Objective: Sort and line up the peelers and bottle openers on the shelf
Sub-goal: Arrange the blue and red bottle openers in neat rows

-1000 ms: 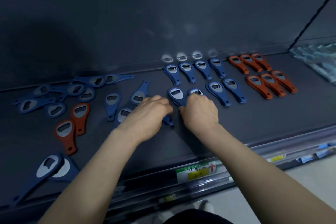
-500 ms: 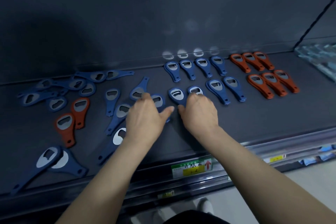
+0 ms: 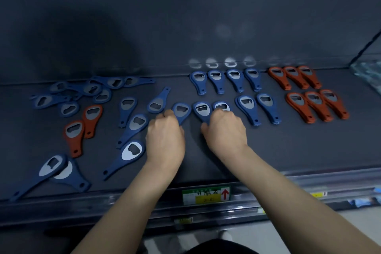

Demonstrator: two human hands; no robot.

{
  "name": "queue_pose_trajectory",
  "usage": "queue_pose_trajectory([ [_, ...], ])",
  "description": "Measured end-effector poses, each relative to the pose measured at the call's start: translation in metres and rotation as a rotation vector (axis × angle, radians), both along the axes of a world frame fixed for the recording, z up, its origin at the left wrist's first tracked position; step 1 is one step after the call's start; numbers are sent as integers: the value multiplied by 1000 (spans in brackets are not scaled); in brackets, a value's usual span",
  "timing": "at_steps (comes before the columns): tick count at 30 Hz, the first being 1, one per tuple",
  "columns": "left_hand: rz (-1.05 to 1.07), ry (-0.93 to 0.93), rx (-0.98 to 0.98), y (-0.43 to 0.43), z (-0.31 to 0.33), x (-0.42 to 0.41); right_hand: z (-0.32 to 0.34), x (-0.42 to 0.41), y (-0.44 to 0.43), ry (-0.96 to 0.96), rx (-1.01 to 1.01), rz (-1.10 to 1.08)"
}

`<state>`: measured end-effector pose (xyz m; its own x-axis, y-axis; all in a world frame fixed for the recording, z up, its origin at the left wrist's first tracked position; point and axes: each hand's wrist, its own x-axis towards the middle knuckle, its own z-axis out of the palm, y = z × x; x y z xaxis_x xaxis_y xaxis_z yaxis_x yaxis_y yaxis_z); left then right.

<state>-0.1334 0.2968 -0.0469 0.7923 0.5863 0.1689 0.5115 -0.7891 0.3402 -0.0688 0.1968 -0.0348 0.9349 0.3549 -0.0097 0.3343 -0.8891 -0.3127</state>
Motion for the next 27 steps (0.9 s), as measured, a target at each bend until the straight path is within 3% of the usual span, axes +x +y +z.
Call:
queue_pose_trajectory([
  [6, 76, -85, -11, 8, 2, 23, 11, 17, 0, -77, 16, 170],
  [12, 83, -108, -170, 14, 2, 36, 16, 44, -1, -45, 112, 369],
  [19, 114, -165, -217, 19, 3, 58, 15, 62, 2, -46, 148, 434],
  [27, 2, -185, -176, 36, -4, 78, 17, 64, 15, -49, 149, 334],
])
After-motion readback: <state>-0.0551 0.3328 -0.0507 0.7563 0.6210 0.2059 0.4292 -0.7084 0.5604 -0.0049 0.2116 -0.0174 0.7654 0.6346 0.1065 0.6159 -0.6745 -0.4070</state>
